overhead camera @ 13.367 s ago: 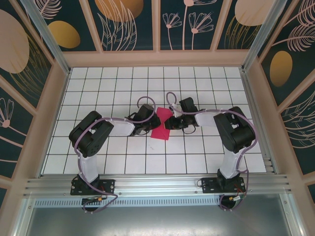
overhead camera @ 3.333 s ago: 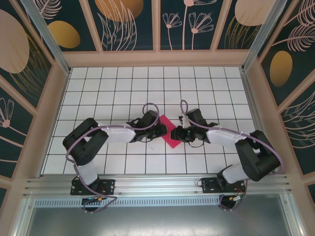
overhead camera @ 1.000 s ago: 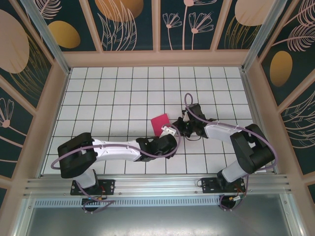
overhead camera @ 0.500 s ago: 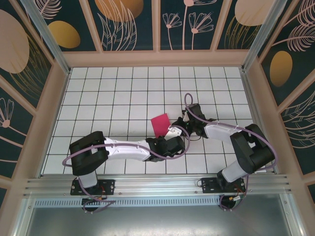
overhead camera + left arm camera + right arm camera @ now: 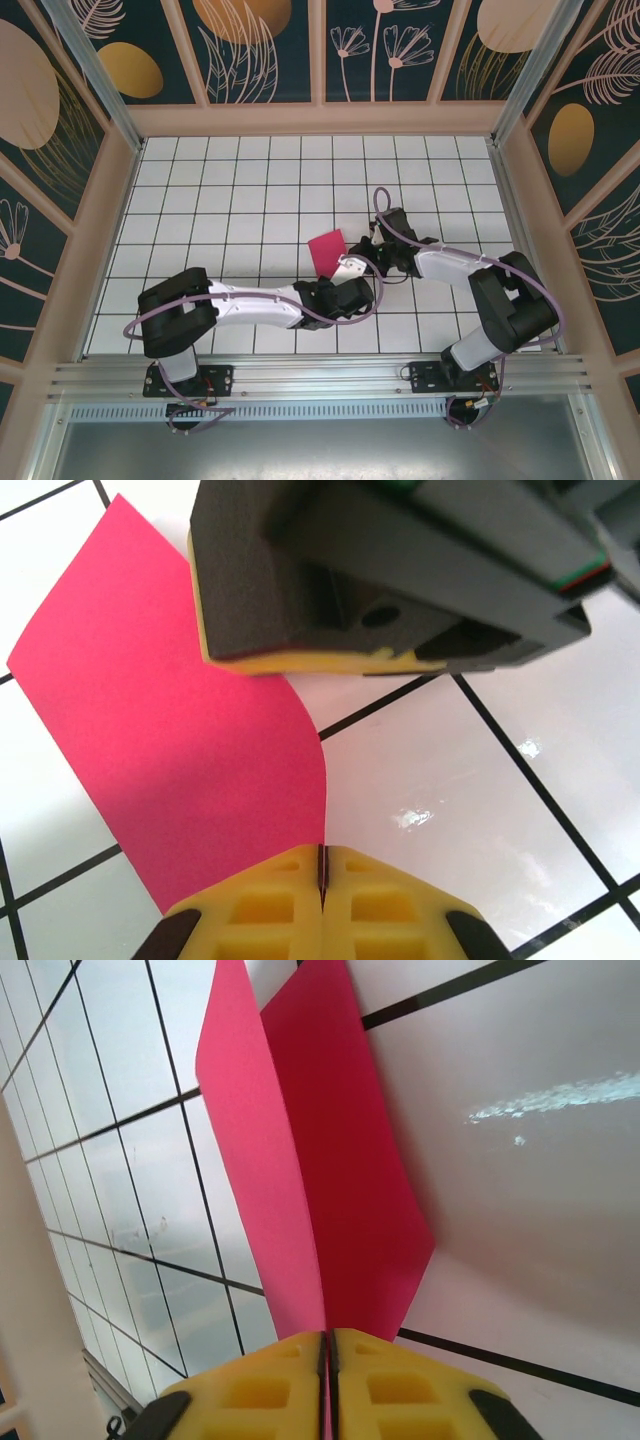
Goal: Fold a paper plane with a square sheet of paper (pick it up from the middle)
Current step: Third fold the triangle at the center of the table.
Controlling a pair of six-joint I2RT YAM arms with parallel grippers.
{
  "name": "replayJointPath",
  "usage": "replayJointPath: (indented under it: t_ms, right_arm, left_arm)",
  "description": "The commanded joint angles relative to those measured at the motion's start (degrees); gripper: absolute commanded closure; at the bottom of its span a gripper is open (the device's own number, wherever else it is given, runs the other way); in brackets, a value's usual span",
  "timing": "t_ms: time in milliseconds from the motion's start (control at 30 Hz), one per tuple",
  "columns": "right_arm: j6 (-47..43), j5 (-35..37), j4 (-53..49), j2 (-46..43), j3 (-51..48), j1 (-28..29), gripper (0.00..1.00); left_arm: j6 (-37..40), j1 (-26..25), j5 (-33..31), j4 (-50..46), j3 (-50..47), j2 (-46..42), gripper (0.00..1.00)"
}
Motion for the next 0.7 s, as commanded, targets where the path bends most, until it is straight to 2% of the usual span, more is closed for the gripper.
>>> replayJointPath:
  t_ms: [0, 133, 233, 467, 667]
  right_arm:
    - [-3.5, 1.3, -3.3, -1.1, 2.6, -1.5, 0.76]
    - [-8.2, 1.8, -6.9, -2.6, 5.1, -3.4, 0.66]
    - [-12.1, -0.3, -8.0, -1.8, 8.3, -4.5, 0.66]
    - [-19.5, -6.5, -12.2, 9.4, 18.7, -3.1, 0.86]
    - [-22.6, -7.3, -13.9, 17.9, 23.7, -1.4, 0.9]
  left_arm:
    - [-0.2, -0.2, 0.2, 2.2, -1.9, -2.2, 1.0]
    - [-0.3, 0.4, 2.6, 4.9, -4.6, -4.1, 1.0]
    - [-0.4, 0.7, 4.7, 7.4, -6.6, -5.2, 1.0]
    - [-0.3, 1.5, 6.6, 9.0, -8.8, -6.5, 1.0]
    - [-0.2, 2.4, 7.9, 8.8, -9.2, -6.7, 1.0]
